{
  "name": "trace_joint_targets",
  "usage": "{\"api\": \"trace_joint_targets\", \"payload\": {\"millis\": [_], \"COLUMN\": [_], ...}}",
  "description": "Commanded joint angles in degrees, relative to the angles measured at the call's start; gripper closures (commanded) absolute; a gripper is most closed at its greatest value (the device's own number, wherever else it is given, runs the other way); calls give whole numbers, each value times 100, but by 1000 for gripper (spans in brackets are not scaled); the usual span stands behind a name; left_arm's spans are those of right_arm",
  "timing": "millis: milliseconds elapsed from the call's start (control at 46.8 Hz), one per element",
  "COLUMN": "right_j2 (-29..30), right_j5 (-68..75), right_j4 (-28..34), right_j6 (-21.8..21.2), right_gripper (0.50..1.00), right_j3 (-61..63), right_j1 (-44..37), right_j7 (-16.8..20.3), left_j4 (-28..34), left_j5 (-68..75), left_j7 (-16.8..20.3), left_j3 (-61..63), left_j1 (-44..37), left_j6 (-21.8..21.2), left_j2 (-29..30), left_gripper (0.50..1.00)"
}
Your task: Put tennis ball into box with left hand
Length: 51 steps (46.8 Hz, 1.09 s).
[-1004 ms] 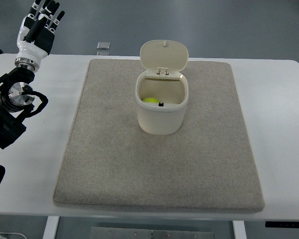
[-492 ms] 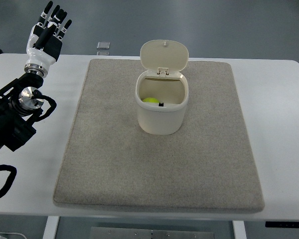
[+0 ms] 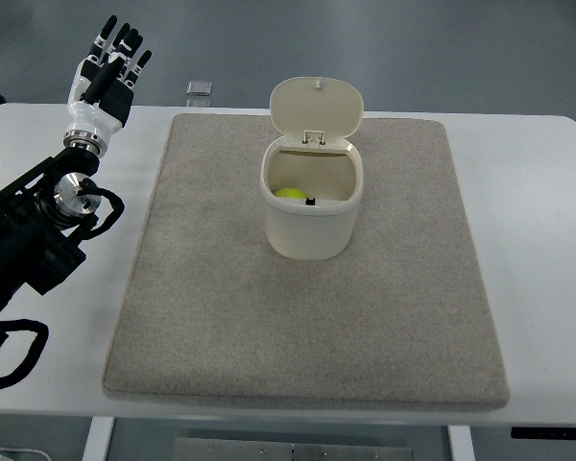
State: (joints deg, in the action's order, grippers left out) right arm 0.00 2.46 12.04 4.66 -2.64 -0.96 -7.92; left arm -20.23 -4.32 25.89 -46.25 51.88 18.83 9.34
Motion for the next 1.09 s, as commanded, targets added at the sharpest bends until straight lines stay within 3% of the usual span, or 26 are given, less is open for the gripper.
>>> {"api": "trace_joint_targets", "payload": {"millis": [0,1069], "right_j2": [0,0], "right_j5": [0,9], "right_j4": [0,0], "right_j6": [0,-44], "right_gripper": [562,562], "right_j3": [0,44], "right_j1": [8,-44], "right_j7": [1,1], "left_j4": [-7,-16], "left_j5": [1,-17], "left_j7": [3,-5], "left_j3": [10,10], "left_j1": [-2,15], "left_j6": [7,7], "left_j2": [-2,51], "left_gripper": [615,615]}}
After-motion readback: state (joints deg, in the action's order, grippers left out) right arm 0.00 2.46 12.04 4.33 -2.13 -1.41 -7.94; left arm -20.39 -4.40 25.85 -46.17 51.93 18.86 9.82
